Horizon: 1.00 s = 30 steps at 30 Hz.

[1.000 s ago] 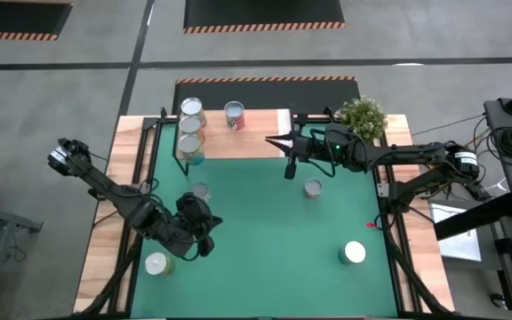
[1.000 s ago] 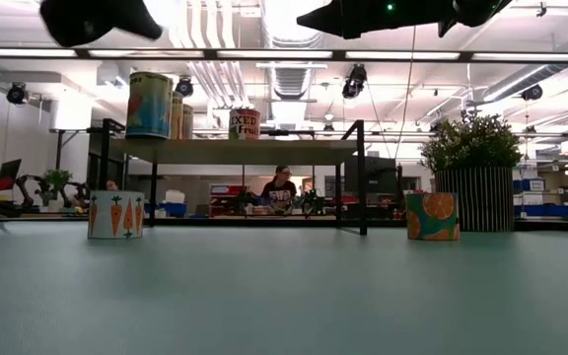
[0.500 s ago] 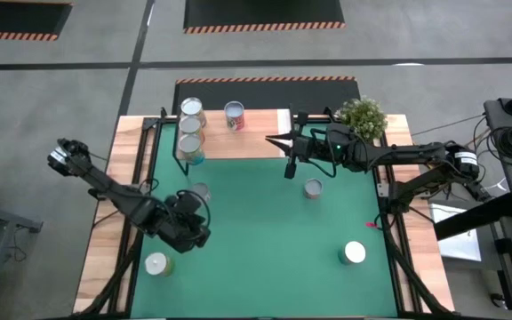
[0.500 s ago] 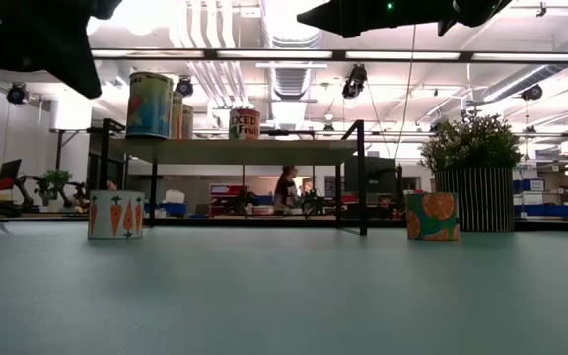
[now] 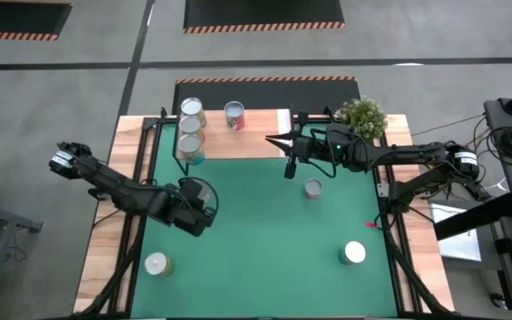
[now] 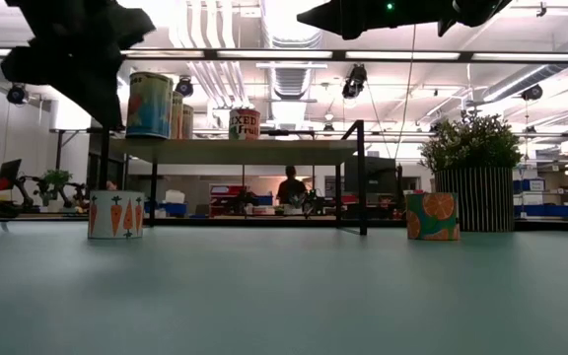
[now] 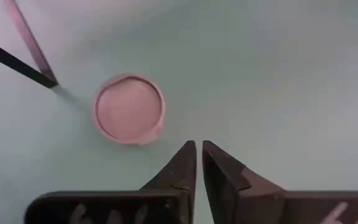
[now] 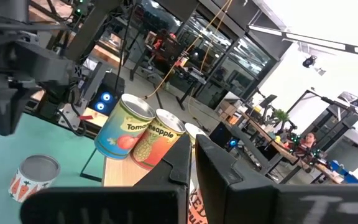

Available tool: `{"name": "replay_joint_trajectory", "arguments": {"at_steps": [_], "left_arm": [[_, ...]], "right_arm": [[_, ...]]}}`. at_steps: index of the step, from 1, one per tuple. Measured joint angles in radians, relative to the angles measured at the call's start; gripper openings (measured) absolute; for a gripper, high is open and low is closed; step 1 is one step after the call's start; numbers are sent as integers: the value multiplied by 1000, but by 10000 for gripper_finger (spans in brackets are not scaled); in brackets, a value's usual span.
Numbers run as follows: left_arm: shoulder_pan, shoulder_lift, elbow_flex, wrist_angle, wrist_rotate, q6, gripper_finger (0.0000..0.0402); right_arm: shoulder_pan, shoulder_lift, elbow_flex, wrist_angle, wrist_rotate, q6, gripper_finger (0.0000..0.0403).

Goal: Pick and place cans onto a shelf
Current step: Put the canned carrots on the shelf

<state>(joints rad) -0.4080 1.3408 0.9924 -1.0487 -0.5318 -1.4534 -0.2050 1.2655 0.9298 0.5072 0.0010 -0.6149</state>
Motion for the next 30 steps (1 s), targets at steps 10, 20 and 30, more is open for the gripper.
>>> {"name": "replay_joint_trajectory", "arguments": {"at_steps": [10, 20, 30], "left_arm": [[14, 6, -22, -101, -16, -137, 162], [16, 6, -174, 2, -59, -381, 297], [20, 24, -232, 140, -138, -363, 338]], "right_arm": [[0, 0, 0, -15, 1, -15, 13], [0, 0, 0, -16, 2, -33, 13], [0, 0, 0, -16, 2, -40, 13]]}}
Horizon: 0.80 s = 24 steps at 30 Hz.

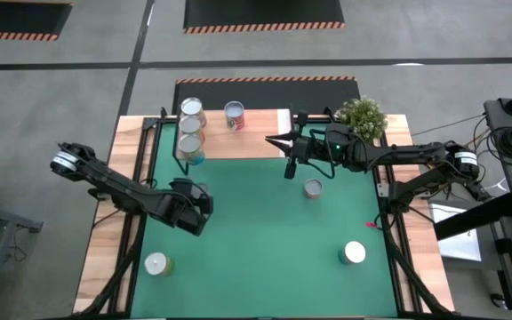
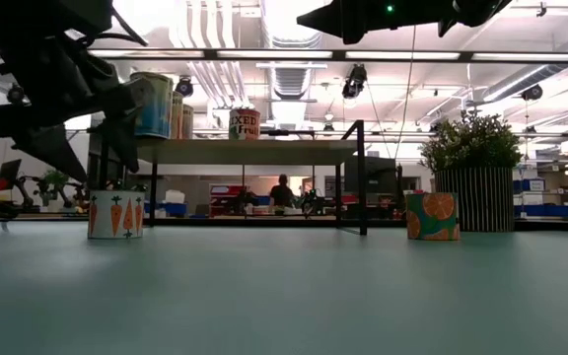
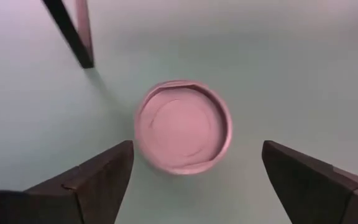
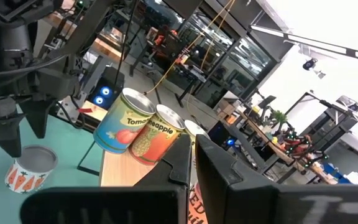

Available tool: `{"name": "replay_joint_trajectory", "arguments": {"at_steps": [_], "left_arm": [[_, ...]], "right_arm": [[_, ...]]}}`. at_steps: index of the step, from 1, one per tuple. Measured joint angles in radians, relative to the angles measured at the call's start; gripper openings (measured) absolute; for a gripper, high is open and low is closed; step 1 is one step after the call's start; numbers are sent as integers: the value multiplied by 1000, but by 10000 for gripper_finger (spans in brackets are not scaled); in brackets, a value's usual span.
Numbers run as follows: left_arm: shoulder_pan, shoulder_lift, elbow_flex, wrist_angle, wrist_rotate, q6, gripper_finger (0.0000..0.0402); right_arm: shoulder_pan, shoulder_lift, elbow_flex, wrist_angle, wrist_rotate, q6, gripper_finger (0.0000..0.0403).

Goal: Pick and place cans onto a shelf
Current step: Put the canned carrots on the shelf

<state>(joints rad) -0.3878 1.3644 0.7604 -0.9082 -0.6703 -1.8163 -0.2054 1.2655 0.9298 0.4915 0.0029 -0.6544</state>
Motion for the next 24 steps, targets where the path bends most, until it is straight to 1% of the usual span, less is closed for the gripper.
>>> {"name": "replay_joint_trajectory", "arguments": {"at_steps": [3, 11, 24], "left_arm": [[0, 21, 0, 26, -26, 0, 339], [2, 84, 11, 27, -27, -1, 339], [3, 161, 11, 35, -39, -46, 338]], "right_arm": [[0, 0, 0, 0, 0, 0, 13], [0, 0, 0, 0, 0, 0, 13], [0, 0, 0, 0, 0, 5, 13]]}}
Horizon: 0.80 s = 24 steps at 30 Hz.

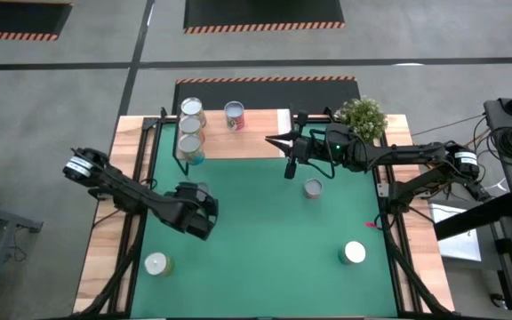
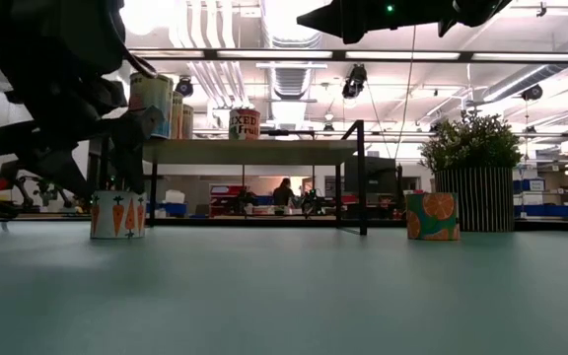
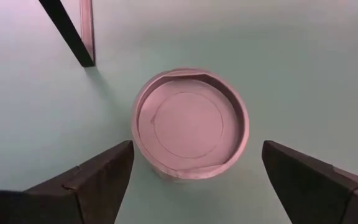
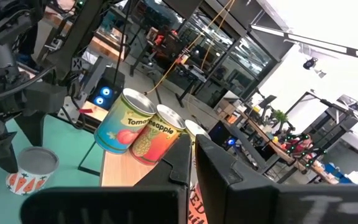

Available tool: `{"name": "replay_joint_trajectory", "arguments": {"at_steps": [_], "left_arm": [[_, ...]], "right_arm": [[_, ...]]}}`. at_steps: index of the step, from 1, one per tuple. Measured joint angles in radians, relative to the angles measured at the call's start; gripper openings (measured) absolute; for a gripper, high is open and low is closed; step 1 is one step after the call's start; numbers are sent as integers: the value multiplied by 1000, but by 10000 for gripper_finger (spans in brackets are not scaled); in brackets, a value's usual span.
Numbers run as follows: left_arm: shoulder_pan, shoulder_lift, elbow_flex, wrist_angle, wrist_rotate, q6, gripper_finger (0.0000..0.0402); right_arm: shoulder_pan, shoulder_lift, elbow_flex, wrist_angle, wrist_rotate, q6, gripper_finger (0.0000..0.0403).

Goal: Pick and place cans onto a shelf
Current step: Put the canned carrots on the shelf

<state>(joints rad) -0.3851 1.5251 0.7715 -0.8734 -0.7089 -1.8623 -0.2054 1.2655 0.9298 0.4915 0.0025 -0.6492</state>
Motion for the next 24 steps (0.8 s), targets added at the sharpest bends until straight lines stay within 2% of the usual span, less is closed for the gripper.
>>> {"name": "replay_joint_trajectory", "arguments": {"at_steps": [15, 24], "left_arm": [[0, 37, 0, 1, 0, -32, 254], [-20, 30, 0, 3, 0, -12, 245]], "right_arm": [[0, 0, 0, -2, 0, 1, 13], [0, 0, 0, -7, -1, 1, 13]]}}
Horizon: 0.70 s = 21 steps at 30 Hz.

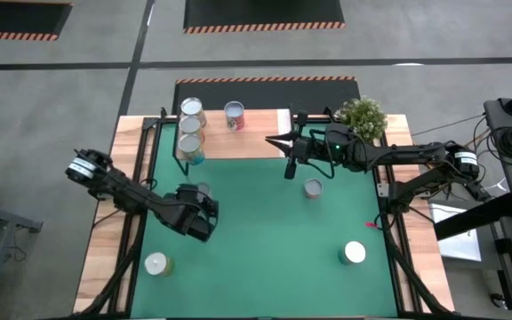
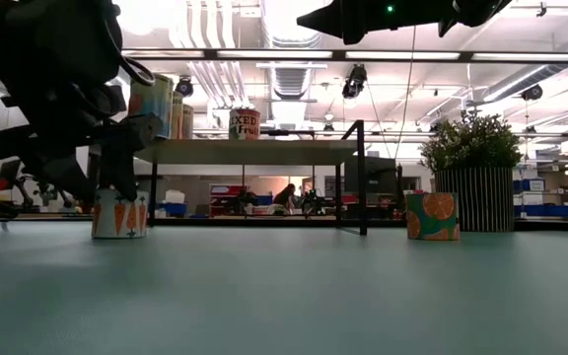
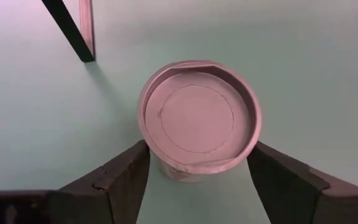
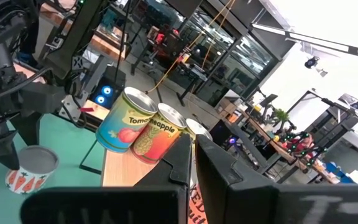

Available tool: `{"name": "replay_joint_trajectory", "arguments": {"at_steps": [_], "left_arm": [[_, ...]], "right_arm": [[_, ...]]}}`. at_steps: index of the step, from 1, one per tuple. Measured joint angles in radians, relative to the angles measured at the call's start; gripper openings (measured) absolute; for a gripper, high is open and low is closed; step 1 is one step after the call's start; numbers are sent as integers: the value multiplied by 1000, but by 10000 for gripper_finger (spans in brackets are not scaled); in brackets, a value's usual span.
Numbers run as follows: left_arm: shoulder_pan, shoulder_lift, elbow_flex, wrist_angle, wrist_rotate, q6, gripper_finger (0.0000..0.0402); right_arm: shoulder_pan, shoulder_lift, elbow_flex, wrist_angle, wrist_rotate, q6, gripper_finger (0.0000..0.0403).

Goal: Pick and place cans onto a shelf
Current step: Put the canned carrots on the shelf

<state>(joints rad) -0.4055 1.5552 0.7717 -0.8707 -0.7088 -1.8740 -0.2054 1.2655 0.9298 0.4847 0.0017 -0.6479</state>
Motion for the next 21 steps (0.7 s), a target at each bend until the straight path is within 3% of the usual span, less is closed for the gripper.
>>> {"name": "replay_joint_trajectory", "arguments": {"at_steps": [21], "left_arm": [[-69, -2, 84, -12, -13, 78, 244]], "right_arm": [[0, 0, 0, -8, -1, 46, 13]]}}
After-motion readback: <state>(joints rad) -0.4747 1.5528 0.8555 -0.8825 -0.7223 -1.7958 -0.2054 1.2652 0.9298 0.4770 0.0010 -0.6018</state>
